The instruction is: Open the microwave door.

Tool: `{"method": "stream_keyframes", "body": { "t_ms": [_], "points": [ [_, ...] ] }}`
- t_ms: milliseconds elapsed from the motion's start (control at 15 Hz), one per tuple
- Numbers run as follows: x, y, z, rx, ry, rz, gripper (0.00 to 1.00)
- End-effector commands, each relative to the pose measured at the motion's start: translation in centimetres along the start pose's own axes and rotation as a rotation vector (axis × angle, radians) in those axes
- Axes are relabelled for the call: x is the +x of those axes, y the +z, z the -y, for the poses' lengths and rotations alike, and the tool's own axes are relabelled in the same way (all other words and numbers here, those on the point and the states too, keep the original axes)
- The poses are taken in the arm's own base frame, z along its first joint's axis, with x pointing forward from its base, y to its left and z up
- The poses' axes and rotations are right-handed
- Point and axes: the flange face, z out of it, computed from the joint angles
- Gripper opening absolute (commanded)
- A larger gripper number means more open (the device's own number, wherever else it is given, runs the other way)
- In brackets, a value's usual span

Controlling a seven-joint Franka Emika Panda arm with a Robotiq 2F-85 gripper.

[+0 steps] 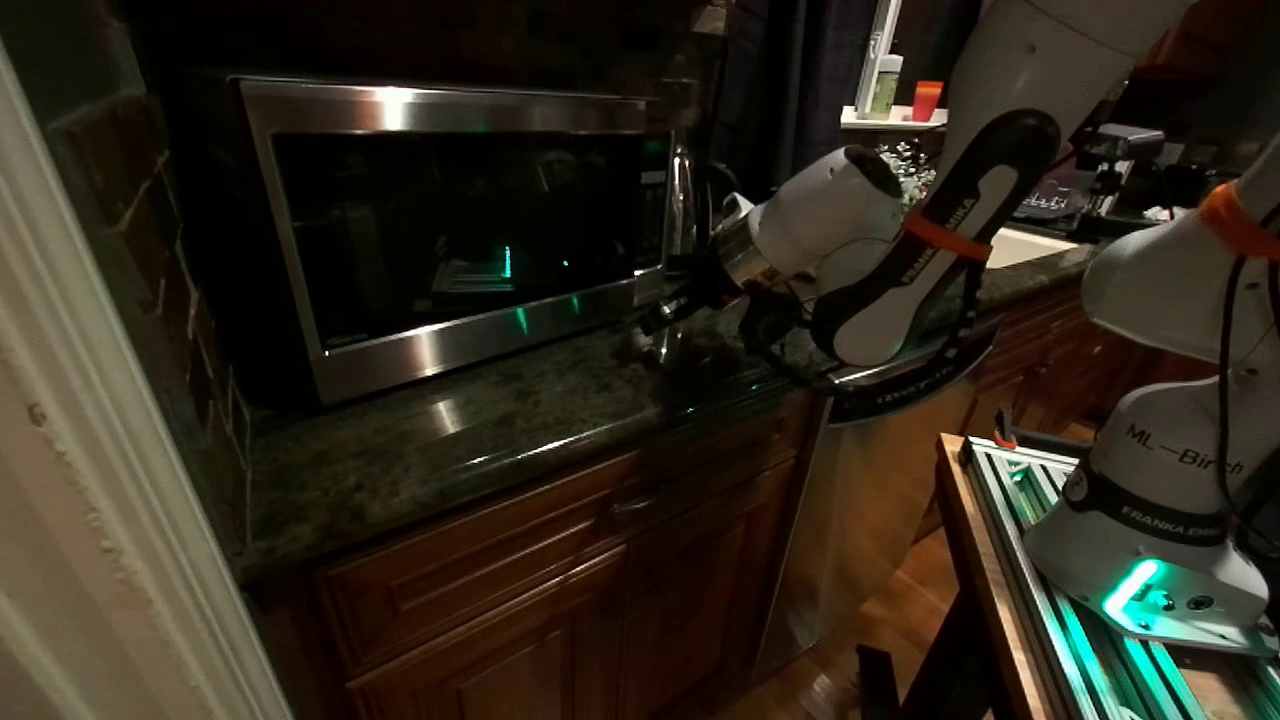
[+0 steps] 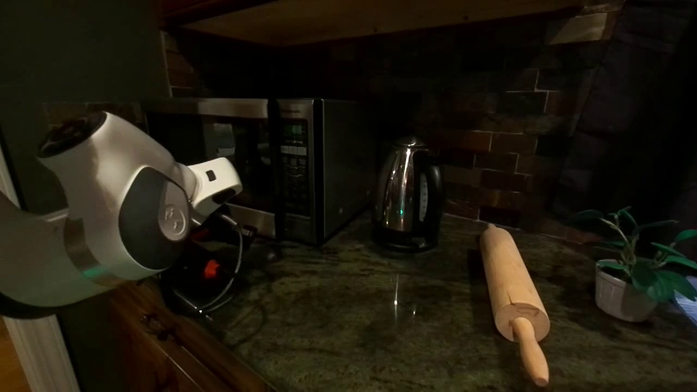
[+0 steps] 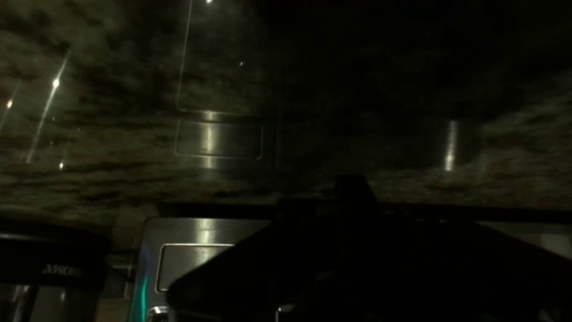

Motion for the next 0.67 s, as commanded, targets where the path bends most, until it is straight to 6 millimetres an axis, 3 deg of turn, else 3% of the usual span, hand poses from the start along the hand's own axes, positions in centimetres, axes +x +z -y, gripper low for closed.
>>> {"method": "stream_keyframes", "body": {
  "t_ms": [0,267,600],
  "points": [
    [1.0,-0.9,0.0,0.009,0.069,0.12,0.0],
    [3.7,-1.5,0.5,0.007,0.113,0.163,0.0],
    [6.5,-2.4,3.4,0.014,0.105,0.232,0.0]
  ]
}}
